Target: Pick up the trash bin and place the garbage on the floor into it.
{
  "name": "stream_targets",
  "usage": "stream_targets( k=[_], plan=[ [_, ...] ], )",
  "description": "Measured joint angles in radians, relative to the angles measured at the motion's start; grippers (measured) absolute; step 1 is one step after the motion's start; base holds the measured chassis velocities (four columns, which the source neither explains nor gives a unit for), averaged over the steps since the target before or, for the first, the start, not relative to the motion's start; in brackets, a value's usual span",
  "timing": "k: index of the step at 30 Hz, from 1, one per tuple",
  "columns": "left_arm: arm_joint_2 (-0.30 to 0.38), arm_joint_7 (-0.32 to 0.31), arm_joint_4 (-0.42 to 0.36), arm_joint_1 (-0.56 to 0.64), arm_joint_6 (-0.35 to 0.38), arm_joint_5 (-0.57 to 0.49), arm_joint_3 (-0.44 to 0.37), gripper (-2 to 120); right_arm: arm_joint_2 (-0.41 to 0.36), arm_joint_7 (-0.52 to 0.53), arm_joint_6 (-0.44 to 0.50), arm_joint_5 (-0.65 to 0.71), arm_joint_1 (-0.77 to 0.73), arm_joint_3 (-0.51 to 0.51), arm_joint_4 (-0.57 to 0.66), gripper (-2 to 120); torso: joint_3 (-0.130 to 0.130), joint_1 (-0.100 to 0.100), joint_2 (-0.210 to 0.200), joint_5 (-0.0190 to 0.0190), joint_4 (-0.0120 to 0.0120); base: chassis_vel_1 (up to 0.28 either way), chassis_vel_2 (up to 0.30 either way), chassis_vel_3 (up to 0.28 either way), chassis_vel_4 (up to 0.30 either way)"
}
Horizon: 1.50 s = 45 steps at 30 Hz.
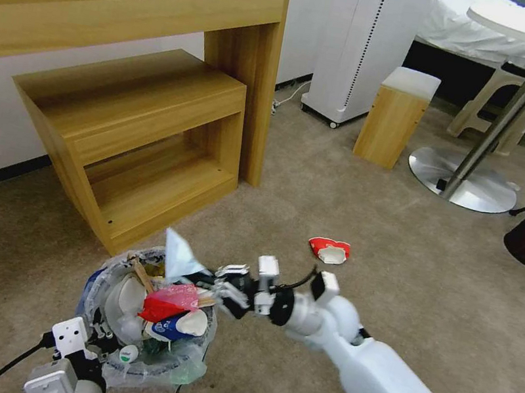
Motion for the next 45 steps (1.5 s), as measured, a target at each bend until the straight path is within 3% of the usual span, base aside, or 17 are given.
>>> stream_targets(
  k=[11, 14, 19, 29, 31, 34, 38, 45],
  plan=[
    [0.000, 0.001, -0.004, -0.006, 0.000, 0.004, 0.009, 0, 0.076, 0.014, -0.040, -0.106, 0.066, -0.116, -0.123, 3, 0.000, 0.000, 0.000, 0.0000, 0.0001, 0.000, 0.000, 0.000, 0.000],
    [0.000, 0.002, -0.013, -0.003, 0.000, 0.004, 0.009, 0, 0.086, 0.026, -0.041, -0.131, 0.067, -0.141, -0.136, 18, 0.000, 0.000, 0.000, 0.0001, 0.0001, 0.000, 0.000, 0.000, 0.000],
    [0.000, 0.002, -0.019, 0.000, 0.000, 0.003, 0.009, 0, 0.079, 0.047, -0.049, -0.154, 0.065, -0.143, -0.129, 32, 0.000, 0.000, 0.000, 0.0002, 0.0001, 0.000, 0.000, 0.000, 0.000],
    [0.000, 0.002, -0.022, 0.001, -0.001, 0.001, 0.012, 0, -0.018, 0.074, -0.068, -0.222, 0.046, -0.066, -0.059, 71, 0.000, 0.000, 0.000, 0.0003, 0.0000, 0.000, 0.000, 0.000, 0.000],
    [0.000, 0.002, -0.022, 0.001, -0.001, 0.002, 0.013, 0, -0.021, 0.073, -0.069, -0.223, 0.045, -0.063, -0.057, 73, 0.000, 0.000, 0.000, 0.0002, 0.0000, 0.000, 0.000, 0.000, 0.000],
    [0.000, 0.002, -0.022, 0.003, -0.001, 0.009, 0.021, 0, -0.061, 0.059, -0.069, -0.217, 0.031, -0.024, -0.026, 91, 0.000, 0.000, 0.000, 0.0003, -0.0001, 0.000, 0.000, 0.000, 0.000],
    [0.000, 0.002, -0.022, 0.008, -0.006, 0.018, 0.026, 0, -0.080, 0.053, -0.059, -0.180, 0.020, 0.003, -0.003, 100, 0.000, 0.000, 0.000, 0.0003, 0.0000, 0.000, 0.000, 0.000, 0.000],
    [0.000, 0.006, -0.025, 0.018, -0.013, 0.037, 0.036, 0, -0.087, 0.061, -0.026, -0.093, -0.007, 0.029, 0.026, 100, 0.000, 0.000, 0.000, 0.0002, 0.0000, 0.000, 0.000, 0.000, 0.000]
  ],
)
